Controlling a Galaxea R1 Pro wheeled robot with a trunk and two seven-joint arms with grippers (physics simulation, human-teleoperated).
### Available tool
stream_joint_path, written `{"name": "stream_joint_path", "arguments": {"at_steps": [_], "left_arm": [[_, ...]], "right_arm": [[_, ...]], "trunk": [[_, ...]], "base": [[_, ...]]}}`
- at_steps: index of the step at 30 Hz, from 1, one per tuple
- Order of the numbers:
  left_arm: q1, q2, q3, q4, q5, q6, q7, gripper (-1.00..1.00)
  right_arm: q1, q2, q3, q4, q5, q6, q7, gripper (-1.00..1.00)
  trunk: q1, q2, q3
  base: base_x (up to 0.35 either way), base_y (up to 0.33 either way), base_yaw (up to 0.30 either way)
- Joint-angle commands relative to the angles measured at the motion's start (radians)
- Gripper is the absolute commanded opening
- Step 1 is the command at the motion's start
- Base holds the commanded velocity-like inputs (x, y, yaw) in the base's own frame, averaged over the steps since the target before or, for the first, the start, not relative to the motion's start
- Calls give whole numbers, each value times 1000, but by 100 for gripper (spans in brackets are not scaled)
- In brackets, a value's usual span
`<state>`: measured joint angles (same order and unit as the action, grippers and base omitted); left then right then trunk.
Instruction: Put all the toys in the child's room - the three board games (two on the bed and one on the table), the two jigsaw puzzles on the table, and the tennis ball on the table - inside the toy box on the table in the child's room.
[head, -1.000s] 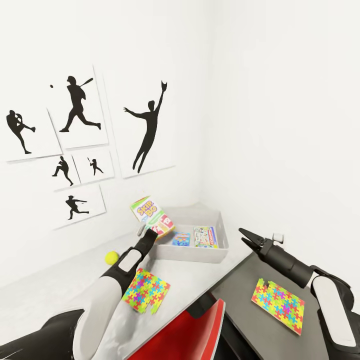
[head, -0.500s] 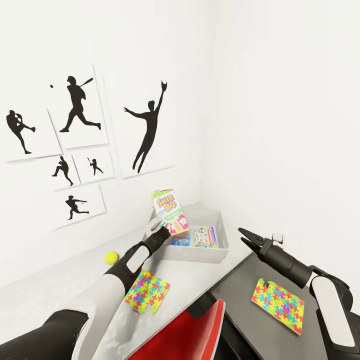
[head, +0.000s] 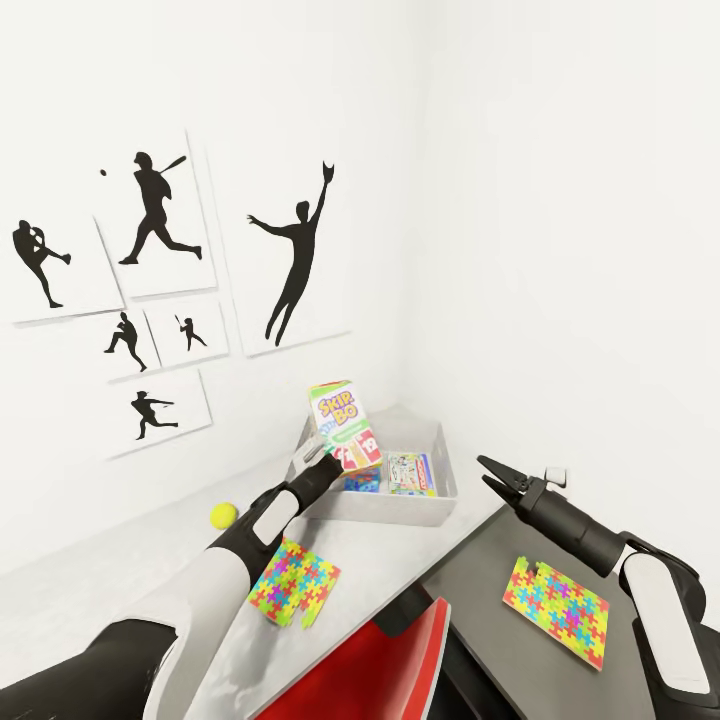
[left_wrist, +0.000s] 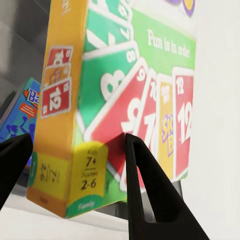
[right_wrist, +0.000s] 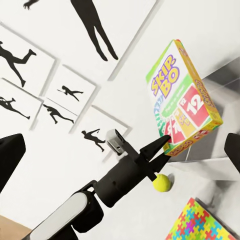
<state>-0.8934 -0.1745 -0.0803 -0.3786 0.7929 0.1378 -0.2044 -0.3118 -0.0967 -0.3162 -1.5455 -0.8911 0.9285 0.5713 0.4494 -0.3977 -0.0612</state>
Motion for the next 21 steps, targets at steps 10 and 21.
{"name": "stream_joint_path", "arguments": {"at_steps": [10,21], "left_arm": [[-1,0,-2,0,8,7,4,-100],[-1,0,-1,-5,42,44,2,-100]], "right_arm": [[-1,0,-3,0,-3,6,4,100],[-1,0,-3,0,-3,6,4,100]], "trunk": [[1,-2,-2],[1,-2,-2]], "base": [[0,0,0],[0,0,0]]}}
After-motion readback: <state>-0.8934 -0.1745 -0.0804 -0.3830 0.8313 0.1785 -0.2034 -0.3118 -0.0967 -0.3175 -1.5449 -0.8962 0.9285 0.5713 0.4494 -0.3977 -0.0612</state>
